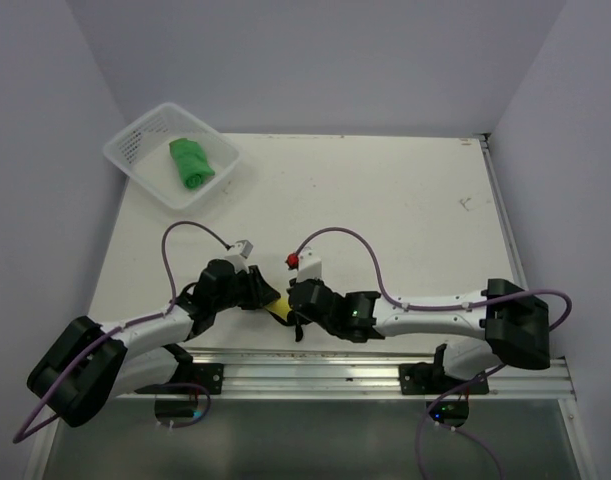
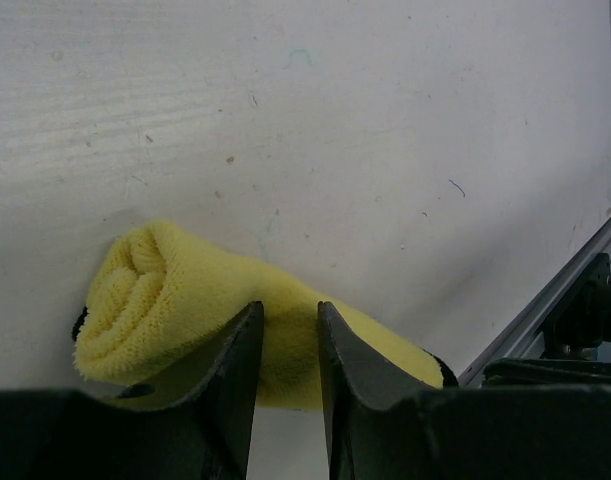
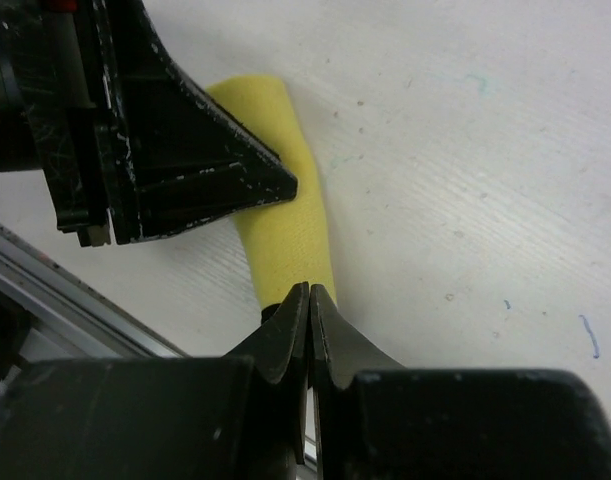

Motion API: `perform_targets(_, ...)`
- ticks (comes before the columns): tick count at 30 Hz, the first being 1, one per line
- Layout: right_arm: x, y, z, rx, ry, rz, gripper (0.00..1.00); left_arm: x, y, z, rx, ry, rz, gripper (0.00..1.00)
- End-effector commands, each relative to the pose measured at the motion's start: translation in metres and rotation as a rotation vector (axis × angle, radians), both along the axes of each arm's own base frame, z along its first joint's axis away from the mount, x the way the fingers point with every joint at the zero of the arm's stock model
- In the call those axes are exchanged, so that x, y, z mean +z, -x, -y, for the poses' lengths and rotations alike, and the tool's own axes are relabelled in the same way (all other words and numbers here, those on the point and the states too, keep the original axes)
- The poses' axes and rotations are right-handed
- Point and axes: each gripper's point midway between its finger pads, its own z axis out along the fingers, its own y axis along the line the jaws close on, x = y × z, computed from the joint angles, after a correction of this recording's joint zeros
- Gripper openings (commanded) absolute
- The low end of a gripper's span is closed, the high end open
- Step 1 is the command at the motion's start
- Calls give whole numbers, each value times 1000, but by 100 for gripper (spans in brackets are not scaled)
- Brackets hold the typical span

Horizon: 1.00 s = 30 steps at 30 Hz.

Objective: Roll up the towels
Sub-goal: Roll the towel

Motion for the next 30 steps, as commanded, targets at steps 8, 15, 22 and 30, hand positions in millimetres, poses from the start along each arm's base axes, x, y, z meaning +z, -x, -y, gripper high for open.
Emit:
perform_targets(8, -63, 25, -17, 83, 3, -136, 1, -33, 15, -22, 41, -101, -85, 34)
perform_targets(15, -89, 31, -6, 85, 60, -171, 0, -32, 15, -22, 40, -98, -83, 33)
perform_targets(22, -41, 22, -8, 77, 11, -110, 16, -29, 13, -21, 40, -96, -75, 33)
perform_targets(30, -30, 13, -4, 42, 6, -99, 39, -25, 13, -19, 23, -82, -64, 33)
